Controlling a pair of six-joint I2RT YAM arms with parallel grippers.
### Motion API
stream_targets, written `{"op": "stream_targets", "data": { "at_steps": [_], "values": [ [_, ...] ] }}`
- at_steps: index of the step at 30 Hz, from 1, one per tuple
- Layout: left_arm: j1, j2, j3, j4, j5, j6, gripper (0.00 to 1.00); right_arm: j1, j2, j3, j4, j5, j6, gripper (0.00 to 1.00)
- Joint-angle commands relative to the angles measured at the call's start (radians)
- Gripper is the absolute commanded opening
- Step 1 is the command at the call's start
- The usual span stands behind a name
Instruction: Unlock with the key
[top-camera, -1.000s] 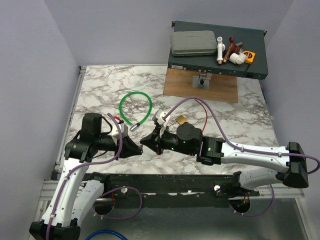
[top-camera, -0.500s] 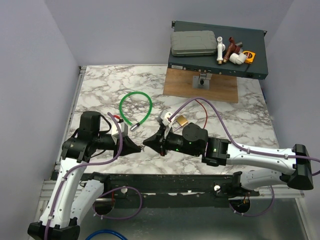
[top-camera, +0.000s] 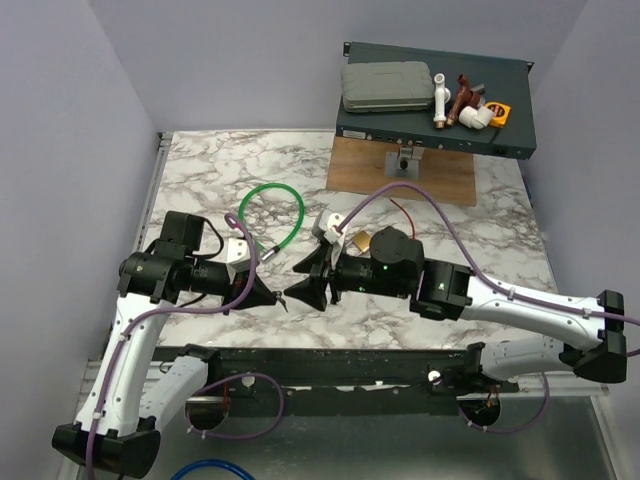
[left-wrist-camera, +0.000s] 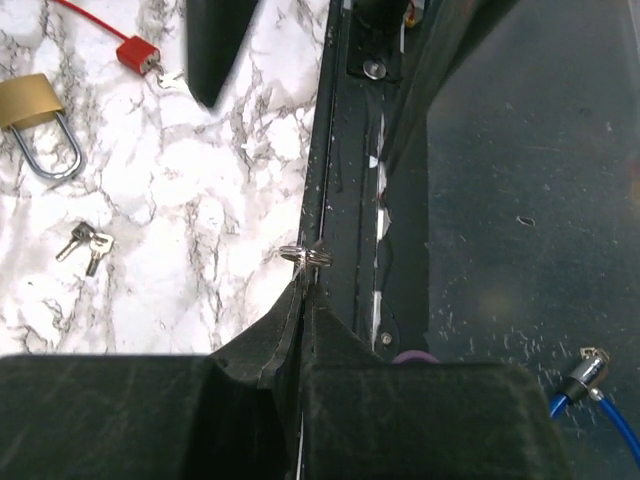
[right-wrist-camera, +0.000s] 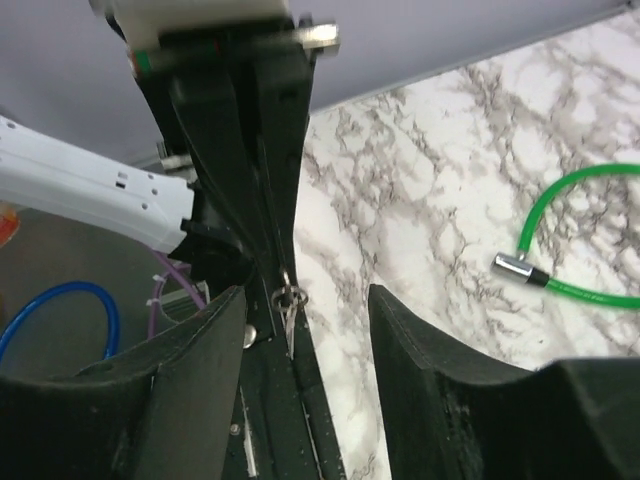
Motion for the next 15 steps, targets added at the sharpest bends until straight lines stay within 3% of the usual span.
{"op": "stream_targets", "data": {
  "at_steps": [1, 6, 15],
  "values": [
    [-0.009, 0.004, 0.041, -0.139, -0.025, 0.109, 0.00, -0.026, -0.005, 0.098, -0.085, -0.112, -0.085, 0.57],
    [-0.018, 0.005, 0.055, -0.159, -0.024, 0.113, 0.00, -0.031, 0.099, 0.181, -0.149, -0.252, -0.117, 0.54],
    [-0.023, -0.013, 0.057, -0.168, -0.020, 0.113, 0.00, -0.032, 0.185, 0.249, -0.208, -0.369, -0.142, 0.45]
  ]
}}
